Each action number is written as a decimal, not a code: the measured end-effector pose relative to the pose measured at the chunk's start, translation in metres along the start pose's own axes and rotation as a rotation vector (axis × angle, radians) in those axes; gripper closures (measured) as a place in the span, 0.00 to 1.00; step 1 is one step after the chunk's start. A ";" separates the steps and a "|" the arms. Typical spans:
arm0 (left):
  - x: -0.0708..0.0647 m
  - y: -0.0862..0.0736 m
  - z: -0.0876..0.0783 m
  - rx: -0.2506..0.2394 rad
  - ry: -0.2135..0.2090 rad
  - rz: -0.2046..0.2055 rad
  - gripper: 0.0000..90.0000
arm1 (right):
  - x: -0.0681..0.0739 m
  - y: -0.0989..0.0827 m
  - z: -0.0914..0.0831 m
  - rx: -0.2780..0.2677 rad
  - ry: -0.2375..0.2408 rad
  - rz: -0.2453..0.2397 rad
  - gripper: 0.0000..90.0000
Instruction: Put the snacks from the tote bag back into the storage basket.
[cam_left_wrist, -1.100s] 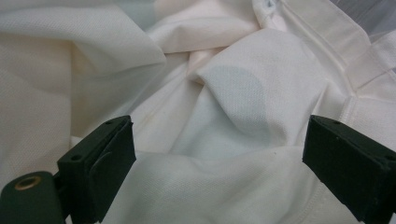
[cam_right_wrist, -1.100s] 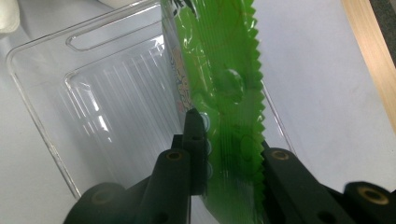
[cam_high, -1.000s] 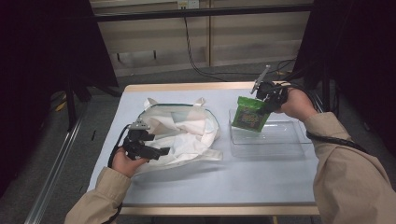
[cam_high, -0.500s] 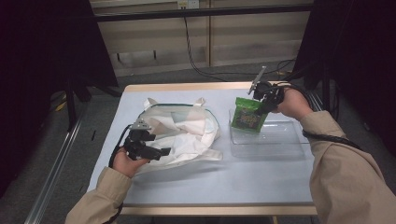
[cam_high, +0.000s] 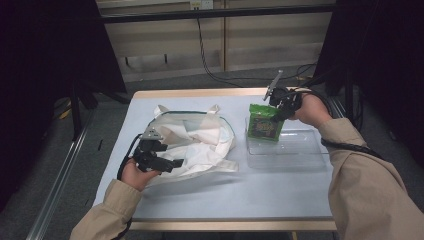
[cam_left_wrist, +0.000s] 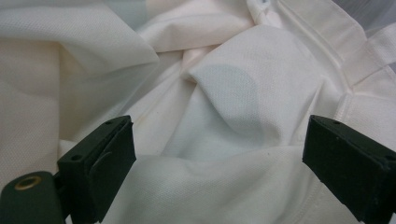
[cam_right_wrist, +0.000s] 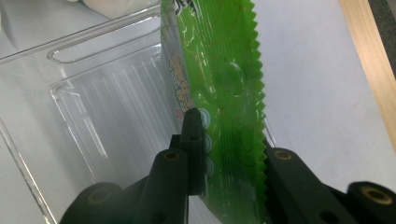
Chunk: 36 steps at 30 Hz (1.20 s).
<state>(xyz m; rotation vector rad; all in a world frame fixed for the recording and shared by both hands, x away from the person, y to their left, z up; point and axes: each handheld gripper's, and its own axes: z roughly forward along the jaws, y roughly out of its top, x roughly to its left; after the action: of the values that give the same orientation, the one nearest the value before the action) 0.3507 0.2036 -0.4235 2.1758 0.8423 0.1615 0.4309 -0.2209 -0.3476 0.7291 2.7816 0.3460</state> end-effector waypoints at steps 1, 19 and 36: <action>0.000 0.000 0.000 0.000 0.000 0.000 0.10 | 0.000 0.000 0.000 -0.010 -0.006 -0.001 0.85; 0.000 0.000 -0.002 -0.007 -0.005 0.001 0.10 | -0.005 0.003 0.009 -0.040 -0.075 0.034 0.69; -0.002 0.001 -0.002 -0.005 -0.004 0.002 0.10 | -0.009 -0.002 0.008 -0.053 -0.117 0.085 0.44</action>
<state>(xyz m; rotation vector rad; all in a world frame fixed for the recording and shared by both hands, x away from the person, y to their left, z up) 0.3493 0.2031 -0.4216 2.1713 0.8367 0.1599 0.4401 -0.2259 -0.3545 0.8290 2.6277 0.3782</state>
